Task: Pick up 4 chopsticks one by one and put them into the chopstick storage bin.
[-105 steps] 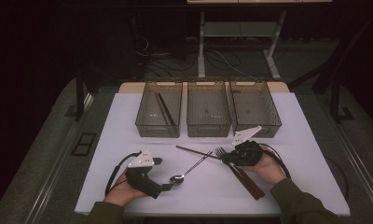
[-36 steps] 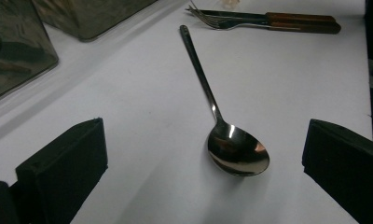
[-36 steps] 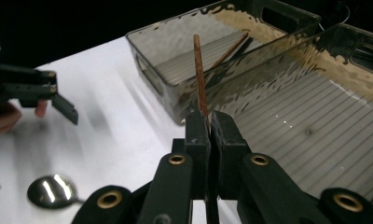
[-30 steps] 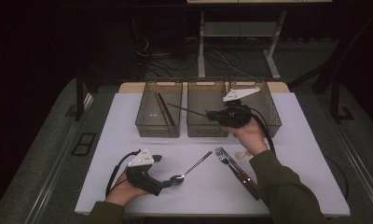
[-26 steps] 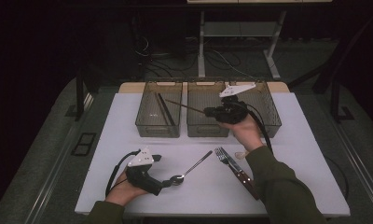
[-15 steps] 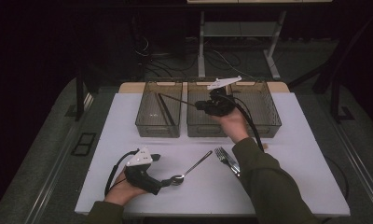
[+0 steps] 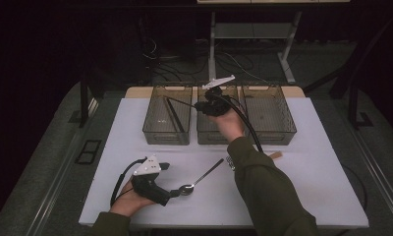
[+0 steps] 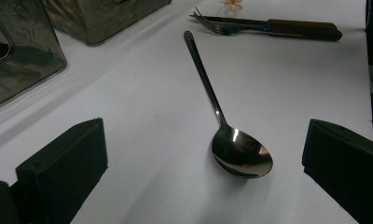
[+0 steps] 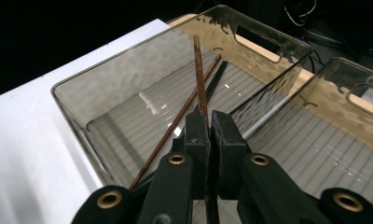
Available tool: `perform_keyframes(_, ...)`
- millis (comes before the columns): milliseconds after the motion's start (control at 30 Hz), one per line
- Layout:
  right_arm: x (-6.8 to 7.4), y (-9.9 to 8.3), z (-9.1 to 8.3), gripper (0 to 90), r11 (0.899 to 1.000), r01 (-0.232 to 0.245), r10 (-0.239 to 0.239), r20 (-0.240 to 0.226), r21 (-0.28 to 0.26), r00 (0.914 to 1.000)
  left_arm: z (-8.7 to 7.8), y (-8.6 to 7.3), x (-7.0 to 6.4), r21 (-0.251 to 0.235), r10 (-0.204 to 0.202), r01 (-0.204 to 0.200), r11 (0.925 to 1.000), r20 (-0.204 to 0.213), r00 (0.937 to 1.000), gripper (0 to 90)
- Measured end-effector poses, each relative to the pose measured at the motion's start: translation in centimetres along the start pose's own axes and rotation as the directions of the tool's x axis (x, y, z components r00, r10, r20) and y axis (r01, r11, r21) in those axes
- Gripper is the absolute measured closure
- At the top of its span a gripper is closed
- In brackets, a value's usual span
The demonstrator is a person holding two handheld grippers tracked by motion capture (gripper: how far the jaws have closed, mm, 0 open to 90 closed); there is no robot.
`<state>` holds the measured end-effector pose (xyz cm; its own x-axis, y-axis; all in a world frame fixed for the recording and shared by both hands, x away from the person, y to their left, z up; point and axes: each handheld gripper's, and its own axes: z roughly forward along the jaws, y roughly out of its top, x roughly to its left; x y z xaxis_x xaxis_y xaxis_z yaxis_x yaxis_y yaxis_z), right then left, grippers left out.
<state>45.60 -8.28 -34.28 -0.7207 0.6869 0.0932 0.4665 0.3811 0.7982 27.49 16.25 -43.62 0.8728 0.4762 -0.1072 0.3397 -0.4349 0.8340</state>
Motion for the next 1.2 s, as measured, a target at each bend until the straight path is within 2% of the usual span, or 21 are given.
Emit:
perform_keyframes(267,0.4,0.3,2.9,86.0,0.999,-0.01,0.01,0.015,0.04,0.9998,0.0,0.0,-0.1,-0.004,-0.01,0.01,0.9999,0.003,0.9999,0.0)
perform_keyframes(433,0.7,0.6,4.4,86.0,0.998,-0.01,0.008,0.024,0.064,0.9997,0.0,0.0,0.0,-0.005,0.001,-0.001,1.0,0.004,1.0,0.0)
perform_keyframes(500,0.9,0.7,5.0,86.0,0.997,-0.007,0.005,0.031,0.072,0.9995,0.0,0.0,-0.2,-0.009,-0.017,0.017,0.9998,0.003,0.9998,0.0)
perform_keyframes(700,1.4,1.3,6.5,85.9,0.996,-0.016,0.012,0.046,0.086,0.9989,0.0,0.0,-0.1,-0.009,-0.01,0.01,0.9999,0.007,0.9999,0.0)
perform_keyframes(867,2.2,1.5,7.6,85.6,0.994,-0.001,-0.006,0.066,0.108,0.9978,-0.1,0.0,0.0,-0.008,-0.005,0.005,1.0,0.009,0.9999,0.0)
perform_keyframes(933,2.4,1.4,7.9,85.0,0.993,0.011,-0.019,0.065,0.118,0.9977,-0.1,0.0,0.0,-0.012,-0.004,0.004,0.9999,0.009,1.0,0.0)
perform_keyframes(1000,2.5,1.3,7.9,80.7,0.993,0.012,-0.019,0.062,0.116,0.9979,-0.2,0.0,0.0,-0.012,-0.005,0.005,0.9999,0.01,0.9999,0.0)
perform_keyframes(1200,2.3,1.5,7.1,71.1,0.993,0.019,-0.026,0.055,0.114,0.9981,-0.2,0.0,0.0,-0.015,-0.002,0.003,0.9999,0.007,1.0,0.0)
